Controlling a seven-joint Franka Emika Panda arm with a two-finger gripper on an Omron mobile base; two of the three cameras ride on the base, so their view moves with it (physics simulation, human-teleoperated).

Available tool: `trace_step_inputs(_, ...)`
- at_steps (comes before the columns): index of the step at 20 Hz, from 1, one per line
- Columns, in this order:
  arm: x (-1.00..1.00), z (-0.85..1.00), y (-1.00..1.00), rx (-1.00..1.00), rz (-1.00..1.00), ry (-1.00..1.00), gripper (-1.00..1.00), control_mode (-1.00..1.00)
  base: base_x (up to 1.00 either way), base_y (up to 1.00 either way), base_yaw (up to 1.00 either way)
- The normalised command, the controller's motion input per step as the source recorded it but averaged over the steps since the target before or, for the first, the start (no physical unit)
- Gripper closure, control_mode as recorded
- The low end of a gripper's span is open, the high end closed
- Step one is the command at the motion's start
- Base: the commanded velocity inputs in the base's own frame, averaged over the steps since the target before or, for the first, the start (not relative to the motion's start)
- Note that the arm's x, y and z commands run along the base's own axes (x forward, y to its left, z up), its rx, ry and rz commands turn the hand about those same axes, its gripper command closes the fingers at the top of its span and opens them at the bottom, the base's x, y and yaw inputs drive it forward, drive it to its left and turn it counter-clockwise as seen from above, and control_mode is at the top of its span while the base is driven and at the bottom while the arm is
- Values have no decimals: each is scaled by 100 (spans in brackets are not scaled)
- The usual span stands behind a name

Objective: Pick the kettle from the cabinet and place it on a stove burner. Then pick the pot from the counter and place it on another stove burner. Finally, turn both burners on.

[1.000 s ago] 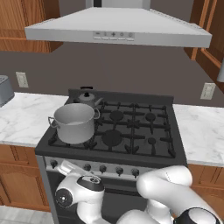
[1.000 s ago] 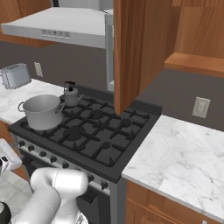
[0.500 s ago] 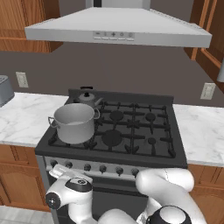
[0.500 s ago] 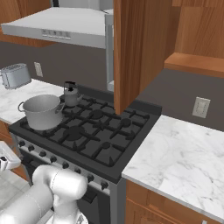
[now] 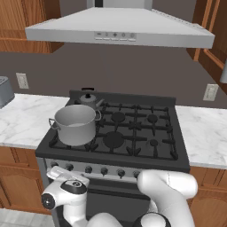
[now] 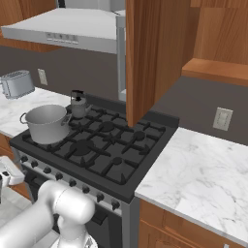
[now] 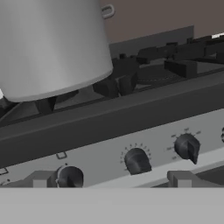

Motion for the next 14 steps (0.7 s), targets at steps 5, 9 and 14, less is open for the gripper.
trace_step_inputs(5,25,-27,3,-3,0,0,-100,-100,0,0,0)
trace_step_inputs(9,26,-25,11,-3,0,0,-100,-100,0,0,0)
trace_step_inputs(14,28,-24,13,-3,0,0,-100,-100,0,0,0)
